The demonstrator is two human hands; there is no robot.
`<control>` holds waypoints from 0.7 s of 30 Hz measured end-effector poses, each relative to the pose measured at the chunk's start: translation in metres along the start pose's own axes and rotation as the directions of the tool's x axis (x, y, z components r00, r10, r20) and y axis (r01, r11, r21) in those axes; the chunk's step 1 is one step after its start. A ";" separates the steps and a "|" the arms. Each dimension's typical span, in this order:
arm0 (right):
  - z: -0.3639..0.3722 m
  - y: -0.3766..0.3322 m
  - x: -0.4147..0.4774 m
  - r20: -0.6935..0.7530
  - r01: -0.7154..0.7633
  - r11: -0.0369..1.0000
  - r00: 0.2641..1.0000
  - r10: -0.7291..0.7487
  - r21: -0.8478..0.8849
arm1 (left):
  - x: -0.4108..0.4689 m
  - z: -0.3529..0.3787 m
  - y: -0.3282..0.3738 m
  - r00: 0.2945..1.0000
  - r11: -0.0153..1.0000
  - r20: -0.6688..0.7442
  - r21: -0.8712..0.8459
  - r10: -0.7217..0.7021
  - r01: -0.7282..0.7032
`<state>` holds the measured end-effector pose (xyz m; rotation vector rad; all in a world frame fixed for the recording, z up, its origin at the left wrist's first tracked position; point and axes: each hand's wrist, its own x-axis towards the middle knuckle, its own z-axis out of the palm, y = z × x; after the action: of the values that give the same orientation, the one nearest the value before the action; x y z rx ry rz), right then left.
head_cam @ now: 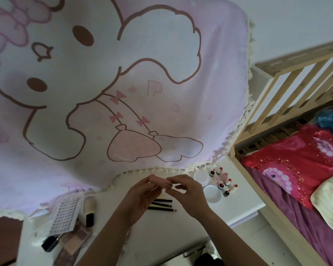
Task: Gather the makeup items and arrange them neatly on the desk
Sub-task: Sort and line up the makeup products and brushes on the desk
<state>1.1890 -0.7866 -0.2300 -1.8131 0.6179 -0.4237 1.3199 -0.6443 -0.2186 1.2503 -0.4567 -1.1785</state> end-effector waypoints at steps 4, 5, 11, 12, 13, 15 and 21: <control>0.003 -0.002 -0.003 -0.009 -0.028 0.996 1.000 0.029 0.083 | 0.002 0.012 0.004 0.998 0.999 -0.045 -0.017 0.039 -0.039; 0.003 -0.003 -0.004 -0.010 -0.053 0.990 0.998 0.055 0.128 | 0.003 0.013 0.004 0.997 0.998 -0.062 -0.037 0.042 -0.045; 0.002 -0.004 -0.002 0.020 -0.224 0.947 0.974 0.226 0.232 | 0.006 0.013 0.003 0.983 0.993 -0.147 0.060 0.105 -0.097; 0.000 -0.004 0.000 0.037 -0.280 0.917 0.959 0.281 0.286 | 0.007 0.013 0.003 0.977 0.987 -0.180 0.128 0.118 -0.096; -0.001 -0.005 0.001 0.054 -0.328 0.877 0.942 0.331 0.350 | 0.007 0.013 0.003 0.969 0.980 -0.217 0.180 0.119 -0.080; -0.003 -0.007 0.004 0.076 -0.392 0.808 0.913 0.401 0.439 | 0.010 0.012 0.001 0.952 0.970 -0.286 0.242 0.108 -0.037; -0.007 -0.011 0.013 0.235 -0.546 0.735 0.837 0.494 0.403 | 0.015 0.000 -0.009 0.952 0.879 -0.268 0.477 0.146 0.000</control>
<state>1.1978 -0.7970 -0.2177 -1.1339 0.8377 -0.0639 1.3224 -0.6564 -0.2312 1.7868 -0.5812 -0.8119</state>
